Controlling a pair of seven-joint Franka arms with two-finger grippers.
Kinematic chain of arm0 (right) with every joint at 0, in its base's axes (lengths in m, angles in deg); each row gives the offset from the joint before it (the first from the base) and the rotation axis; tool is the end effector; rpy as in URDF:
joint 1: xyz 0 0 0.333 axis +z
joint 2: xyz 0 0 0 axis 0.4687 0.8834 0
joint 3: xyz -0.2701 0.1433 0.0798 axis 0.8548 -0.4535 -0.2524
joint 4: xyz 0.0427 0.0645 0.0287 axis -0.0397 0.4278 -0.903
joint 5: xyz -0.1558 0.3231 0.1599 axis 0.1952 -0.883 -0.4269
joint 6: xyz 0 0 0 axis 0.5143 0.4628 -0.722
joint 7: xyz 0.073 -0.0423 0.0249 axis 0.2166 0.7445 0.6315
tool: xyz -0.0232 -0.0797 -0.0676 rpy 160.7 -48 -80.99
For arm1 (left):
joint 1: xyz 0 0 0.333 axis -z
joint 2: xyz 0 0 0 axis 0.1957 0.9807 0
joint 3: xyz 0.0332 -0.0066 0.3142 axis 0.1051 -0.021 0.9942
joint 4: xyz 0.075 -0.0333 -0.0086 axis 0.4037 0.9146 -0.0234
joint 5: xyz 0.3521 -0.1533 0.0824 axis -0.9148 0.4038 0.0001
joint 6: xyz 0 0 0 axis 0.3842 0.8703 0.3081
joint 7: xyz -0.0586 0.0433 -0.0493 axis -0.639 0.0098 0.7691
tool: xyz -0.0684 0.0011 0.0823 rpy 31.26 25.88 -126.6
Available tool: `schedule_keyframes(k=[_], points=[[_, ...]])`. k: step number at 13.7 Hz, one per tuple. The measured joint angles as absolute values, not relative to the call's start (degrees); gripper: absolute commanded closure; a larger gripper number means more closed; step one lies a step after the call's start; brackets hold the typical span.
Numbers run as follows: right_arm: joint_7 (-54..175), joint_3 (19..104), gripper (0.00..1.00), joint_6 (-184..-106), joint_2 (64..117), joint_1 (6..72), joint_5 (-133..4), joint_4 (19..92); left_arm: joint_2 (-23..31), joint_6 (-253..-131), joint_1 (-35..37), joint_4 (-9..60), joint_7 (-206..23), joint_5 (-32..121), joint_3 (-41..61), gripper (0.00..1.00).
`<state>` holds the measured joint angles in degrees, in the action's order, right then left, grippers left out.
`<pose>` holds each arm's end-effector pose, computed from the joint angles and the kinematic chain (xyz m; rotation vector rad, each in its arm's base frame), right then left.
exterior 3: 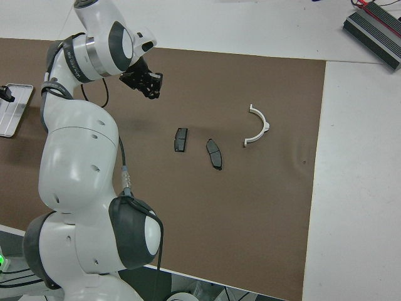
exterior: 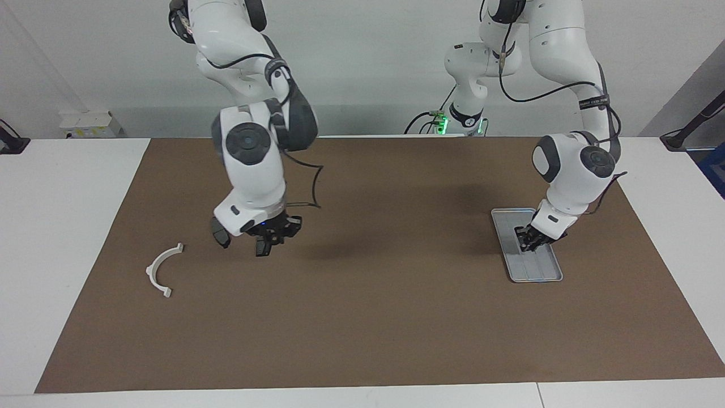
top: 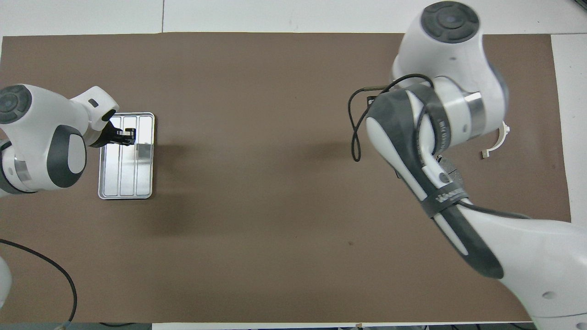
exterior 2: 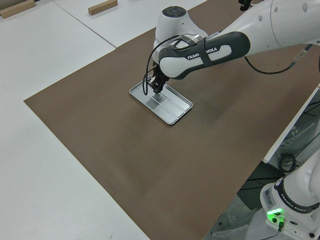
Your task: Place bearing gear from tray to pile
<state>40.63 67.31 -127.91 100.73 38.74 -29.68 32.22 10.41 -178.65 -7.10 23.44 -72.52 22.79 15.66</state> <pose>0.6667 0.1366 0.4488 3.0622 0.0484 -0.1112 0.6227 -0.0163 0.3604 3.1058 -0.0680 0.0211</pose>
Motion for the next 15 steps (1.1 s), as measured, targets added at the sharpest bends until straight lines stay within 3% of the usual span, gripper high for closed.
schedule_keyframes(k=[2, 4, 8, 10, 15], points=[[50.2, 67.3, 1.00, -130.3, 100.9, 33.1, -29.7, 33.9, 9.3, -168.9, -6.3, 15.3, -75.3, 26.1, 15.3, 1.00], [54.6, 67.2, 1.00, -135.3, 101.3, 29.7, -29.7, 37.5, 7.7, -165.7, -0.3, 12.0, -87.8, 25.9, 15.0, 1.00], [56.2, 67.2, 1.00, -145.9, 102.4, 28.4, -29.7, 44.4, 8.2, -170.2, 19.5, 13.0, -120.0, 18.5, 14.5, 1.00], [57.5, 67.2, 1.00, -150.0, 104.0, 27.7, -29.7, 45.8, 9.5, -173.3, 25.9, 14.2, -130.2, 16.8, 14.6, 1.00], [59.5, 67.2, 1.00, -156.4, 108.3, 26.4, -29.7, 46.0, 18.8, -183.7, 30.6, 15.4, -140.3, 13.5, 14.8, 1.00]])
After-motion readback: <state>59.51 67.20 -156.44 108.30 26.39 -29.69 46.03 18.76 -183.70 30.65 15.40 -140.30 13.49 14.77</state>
